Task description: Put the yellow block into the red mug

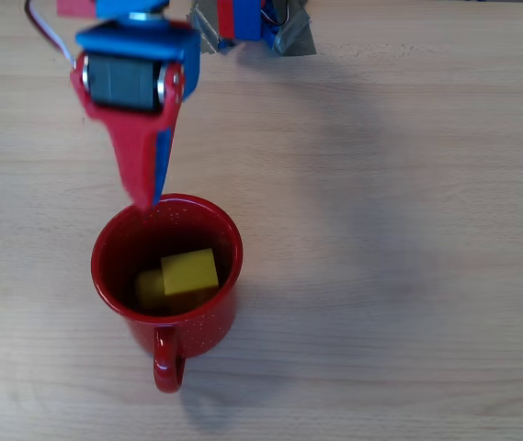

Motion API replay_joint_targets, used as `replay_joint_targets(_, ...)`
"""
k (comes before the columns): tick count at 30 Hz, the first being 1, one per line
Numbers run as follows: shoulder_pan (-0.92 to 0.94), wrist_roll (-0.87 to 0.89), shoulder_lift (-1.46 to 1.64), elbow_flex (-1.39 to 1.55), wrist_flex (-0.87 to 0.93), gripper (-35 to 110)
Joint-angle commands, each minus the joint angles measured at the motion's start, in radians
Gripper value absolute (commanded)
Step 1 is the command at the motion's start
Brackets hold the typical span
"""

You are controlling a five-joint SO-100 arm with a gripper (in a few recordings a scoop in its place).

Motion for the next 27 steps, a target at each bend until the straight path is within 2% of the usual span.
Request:
replay_joint_targets(1,0.014,0.035,0.183,0.008,-0.021,0)
replay_joint_targets(13,0.008,0.064,0.518,0.242,-0.041,0)
replay_joint_targets(27,-0.064,0.034,1.127,1.006,-0.213,0)
